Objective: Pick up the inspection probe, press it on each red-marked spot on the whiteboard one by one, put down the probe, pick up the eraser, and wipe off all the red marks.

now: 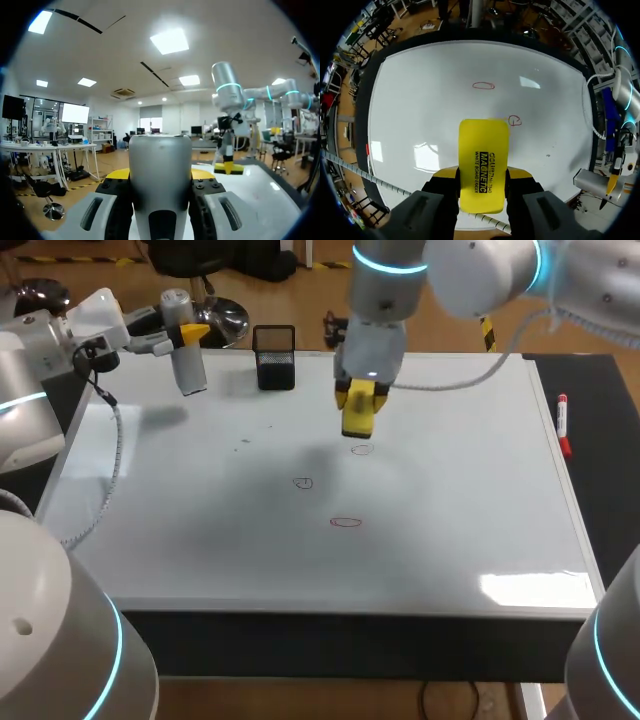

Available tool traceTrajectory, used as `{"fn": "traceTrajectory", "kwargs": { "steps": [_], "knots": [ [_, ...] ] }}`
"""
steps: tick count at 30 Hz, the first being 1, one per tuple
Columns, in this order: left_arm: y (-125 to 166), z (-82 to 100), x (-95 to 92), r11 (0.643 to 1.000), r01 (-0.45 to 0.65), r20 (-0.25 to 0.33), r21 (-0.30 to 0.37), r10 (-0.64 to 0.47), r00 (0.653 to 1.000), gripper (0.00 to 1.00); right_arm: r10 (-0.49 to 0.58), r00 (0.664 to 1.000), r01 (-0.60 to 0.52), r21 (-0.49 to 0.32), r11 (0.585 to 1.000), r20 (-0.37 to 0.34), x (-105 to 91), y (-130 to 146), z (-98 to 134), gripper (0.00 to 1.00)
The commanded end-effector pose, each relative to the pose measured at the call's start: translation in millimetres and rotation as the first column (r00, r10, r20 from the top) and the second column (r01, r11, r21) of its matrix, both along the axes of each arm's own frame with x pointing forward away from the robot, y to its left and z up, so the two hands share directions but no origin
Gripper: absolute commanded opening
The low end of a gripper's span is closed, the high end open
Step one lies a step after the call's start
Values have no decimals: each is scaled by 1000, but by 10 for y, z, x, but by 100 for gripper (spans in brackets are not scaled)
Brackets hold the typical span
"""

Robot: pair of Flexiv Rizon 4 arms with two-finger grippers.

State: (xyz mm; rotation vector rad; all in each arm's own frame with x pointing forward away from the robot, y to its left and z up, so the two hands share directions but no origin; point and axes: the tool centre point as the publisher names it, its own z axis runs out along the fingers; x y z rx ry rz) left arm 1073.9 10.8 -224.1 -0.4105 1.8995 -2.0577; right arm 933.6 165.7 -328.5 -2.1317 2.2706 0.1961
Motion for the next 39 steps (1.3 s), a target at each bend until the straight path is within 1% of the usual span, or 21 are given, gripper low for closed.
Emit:
{"fn": "traceTrajectory", "kwargs": {
  "steps": [1, 3, 8, 10, 13, 16, 21, 29, 30, 32, 33, 35, 36, 38, 39],
  "knots": [
    [-6, 13, -13, 1000, -5, 1, 1, 5, 1000, 0, 8, 1000, -8, 10, 1000, -29, -129, 187, -177, 0],
    [-6, 13, -13, 1000, -5, 1, 1, 5, 1000, 0, 16, 999, -15, 22, 1000, -47, -212, 286, -239, 0],
    [-6, 13, -13, 1000, -5, 1, 1, 5, 1000, 0, 28, 998, -27, 16, 1000, -62, -370, 482, -278, 0],
    [-6, 13, -13, 1000, -5, 1, 1, 5, 1000, 0, 27, 998, -26, 28, 999, -65, -408, 541, -280, 0],
    [-6, 13, -13, 1000, -5, 1, 1, 5, 1000, 0, 31, 997, -29, 26, 999, -67, -455, 638, -297, 0],
    [-6, 13, -13, 1000, -5, 1, 1, 5, 1000, 0, 37, 995, -35, 25, 999, -90, -496, 742, -387, 0],
    [-6, 13, -13, 1000, -5, 1, 1, 5, 1000, 0, 35, 993, -34, 14, 999, -114, -522, 847, -513, 0],
    [-6, 13, -13, 1000, -5, 1, 1, 5, 1000, 0, 31, 994, -31, -1, 1000, -100, -527, 1026, -682, 0],
    [-6, 13, -13, 1000, -5, 1, 1, 5, 1000, 0, 38, 994, -40, -20, 999, -100, -538, 1058, -695, 0],
    [-6, 13, -13, 1000, -5, 1, 1, 5, 1000, 0, 37, 994, -39, -19, 999, -101, -550, 1105, -722, 0],
    [-6, 13, -13, 1000, -5, 1, 1, 5, 1000, 0, 39, 995, -44, -47, 998, -97, -556, 1126, -738, 0],
    [-6, 13, -13, 1000, -5, 1, 1, 5, 1000, 0, 36, 995, -41, -50, 998, -93, -569, 1158, -762, 0],
    [-6, 13, -13, 1000, -5, 1, 1, 5, 1000, 0, 37, 995, -43, -73, 996, -90, -577, 1172, -774, 0],
    [-6, 13, -13, 1000, -5, 1, 1, 5, 1000, 0, 36, 995, -42, -72, 997, -91, -591, 1189, -805, 0],
    [-6, 13, -13, 1000, -5, 1, 1, 5, 1000, 0, 32, 995, -40, -87, 995, -91, -599, 1190, -824, 0]
  ]
}}
